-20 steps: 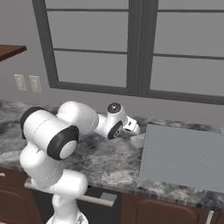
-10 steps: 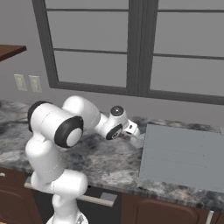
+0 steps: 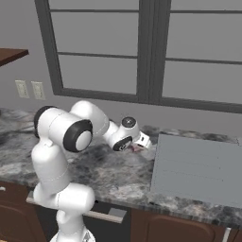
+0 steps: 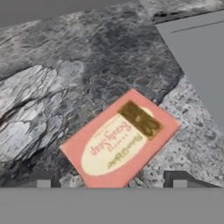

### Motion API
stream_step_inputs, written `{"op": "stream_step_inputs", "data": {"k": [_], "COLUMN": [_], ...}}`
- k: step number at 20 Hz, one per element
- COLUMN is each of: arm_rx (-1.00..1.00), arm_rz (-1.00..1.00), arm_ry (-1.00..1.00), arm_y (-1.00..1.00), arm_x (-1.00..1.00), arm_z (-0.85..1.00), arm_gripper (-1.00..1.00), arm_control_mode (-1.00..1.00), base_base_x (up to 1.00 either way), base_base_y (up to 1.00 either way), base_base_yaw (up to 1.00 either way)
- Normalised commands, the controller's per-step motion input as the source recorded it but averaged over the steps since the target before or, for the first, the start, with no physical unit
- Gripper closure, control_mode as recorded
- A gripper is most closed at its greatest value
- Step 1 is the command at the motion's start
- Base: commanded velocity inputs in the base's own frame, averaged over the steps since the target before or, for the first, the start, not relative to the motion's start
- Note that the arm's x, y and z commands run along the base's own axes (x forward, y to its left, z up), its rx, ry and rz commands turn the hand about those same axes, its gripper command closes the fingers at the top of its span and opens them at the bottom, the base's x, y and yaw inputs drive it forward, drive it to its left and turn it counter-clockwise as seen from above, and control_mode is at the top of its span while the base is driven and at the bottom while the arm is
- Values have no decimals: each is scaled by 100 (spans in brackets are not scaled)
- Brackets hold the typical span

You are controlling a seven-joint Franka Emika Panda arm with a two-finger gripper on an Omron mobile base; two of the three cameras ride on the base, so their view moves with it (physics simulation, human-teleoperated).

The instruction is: Locate and retrieve the sponge and bar soap from the cabinet. Place them next to the sink.

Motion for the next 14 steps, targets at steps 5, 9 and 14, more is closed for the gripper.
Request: {"op": "stream_step_inputs", "data": {"k": [5,9,14], "arm_rx": [-9,0,2], "arm_rz": [2,9,2], "arm_ry": [7,1,13], "arm_y": [19,28,24], "arm_x": [-28,-10,-1], "arm_z": [86,100,91], "arm_gripper": [-100,-100,-100], "arm_control_mode": [-100,-100,-100], "base_base_x": [0,0,0], "base_base_y": [0,0,0], "base_base_yaw": [0,0,0]}}
